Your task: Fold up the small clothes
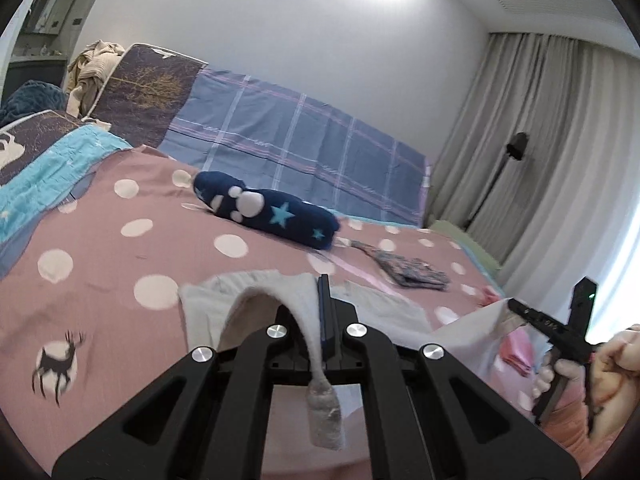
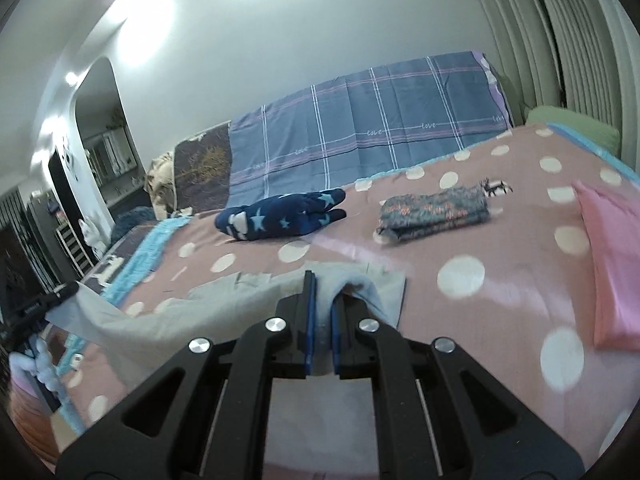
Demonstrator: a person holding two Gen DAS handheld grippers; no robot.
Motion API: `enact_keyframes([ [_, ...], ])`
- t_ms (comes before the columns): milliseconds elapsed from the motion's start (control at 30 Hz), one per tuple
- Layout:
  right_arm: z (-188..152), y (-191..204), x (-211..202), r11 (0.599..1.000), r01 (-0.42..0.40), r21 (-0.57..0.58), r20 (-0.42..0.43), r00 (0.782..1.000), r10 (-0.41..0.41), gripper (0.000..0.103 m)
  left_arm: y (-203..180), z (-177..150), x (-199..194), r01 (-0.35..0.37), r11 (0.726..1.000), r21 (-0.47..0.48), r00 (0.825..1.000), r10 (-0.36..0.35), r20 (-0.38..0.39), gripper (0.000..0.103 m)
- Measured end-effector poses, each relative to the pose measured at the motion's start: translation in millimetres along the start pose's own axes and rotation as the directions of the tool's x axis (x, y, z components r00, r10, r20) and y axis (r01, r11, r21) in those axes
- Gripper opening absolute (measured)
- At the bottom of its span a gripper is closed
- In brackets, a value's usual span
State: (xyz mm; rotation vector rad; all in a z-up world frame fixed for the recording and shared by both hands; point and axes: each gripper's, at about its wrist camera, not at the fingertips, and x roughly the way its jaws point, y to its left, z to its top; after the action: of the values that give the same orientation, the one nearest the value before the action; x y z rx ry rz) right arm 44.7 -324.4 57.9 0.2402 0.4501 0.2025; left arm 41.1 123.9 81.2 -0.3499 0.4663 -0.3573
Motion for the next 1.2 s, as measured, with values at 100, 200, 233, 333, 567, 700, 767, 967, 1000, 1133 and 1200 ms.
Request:
enact_keyframes([
  [100, 13, -2, 43, 0.999, 0.032, -0.041, -0.027, 0.999, -0.033, 0.007, 7, 12, 37, -0.069, 0.997, 0.046, 0.997, 0.07, -0.019, 0.001],
  [200, 18, -11, 94, 0.997, 0.068, -0.048, -0.086, 0.994, -0.072, 0.007, 26, 18, 83, -0.115, 0.993, 0.042, 0.991, 0.117, -0.067, 0.001],
  [233, 16, -14, 108, 0.996, 0.078, -0.039, -0.114, 0.99, -0.082, 0.007, 32, 17, 95, -0.122, 0.992, 0.042, 0.988, 0.125, -0.086, 0.001],
  [333, 2, -33, 167, 0.994, 0.106, 0.016, -0.241, 0.966, -0.099, 0.007, 52, 6, 148, -0.174, 0.983, 0.063, 0.966, 0.183, -0.183, 0.001],
  [567, -34, -65, 208, 0.991, 0.076, 0.11, -0.359, 0.933, -0.032, 0.016, 88, -35, 212, -0.254, 0.963, 0.086, 0.898, 0.268, -0.349, 0.004],
  [700, -30, -66, 181, 0.997, 0.06, 0.041, -0.339, 0.94, -0.042, 0.034, 85, -34, 194, -0.263, 0.959, 0.102, 0.9, 0.282, -0.333, 0.02],
  [767, -33, -57, 163, 0.997, 0.045, -0.059, -0.331, 0.942, -0.062, 0.04, 81, -35, 181, -0.251, 0.964, 0.09, 0.907, 0.267, -0.325, 0.024],
  [967, -61, -16, 151, 0.856, 0.087, -0.51, -0.318, 0.905, -0.282, 0.056, 75, -52, 154, -0.17, 0.985, -0.002, 0.915, 0.157, -0.372, 0.035],
  [1000, -63, -13, 158, 0.839, 0.096, -0.535, -0.313, 0.9, -0.302, 0.056, 73, -55, 159, -0.173, 0.985, 0.014, 0.905, 0.165, -0.392, 0.035],
  [1133, -52, -7, 189, 0.828, 0.126, -0.547, -0.289, 0.899, -0.328, 0.056, 77, -42, 183, -0.11, 0.992, -0.061, 0.909, 0.076, -0.41, 0.035],
  [1200, -37, -4, 208, 0.836, 0.148, -0.528, -0.263, 0.908, -0.327, 0.056, 85, -20, 195, -0.086, 0.986, -0.145, 0.937, 0.03, -0.348, 0.035],
])
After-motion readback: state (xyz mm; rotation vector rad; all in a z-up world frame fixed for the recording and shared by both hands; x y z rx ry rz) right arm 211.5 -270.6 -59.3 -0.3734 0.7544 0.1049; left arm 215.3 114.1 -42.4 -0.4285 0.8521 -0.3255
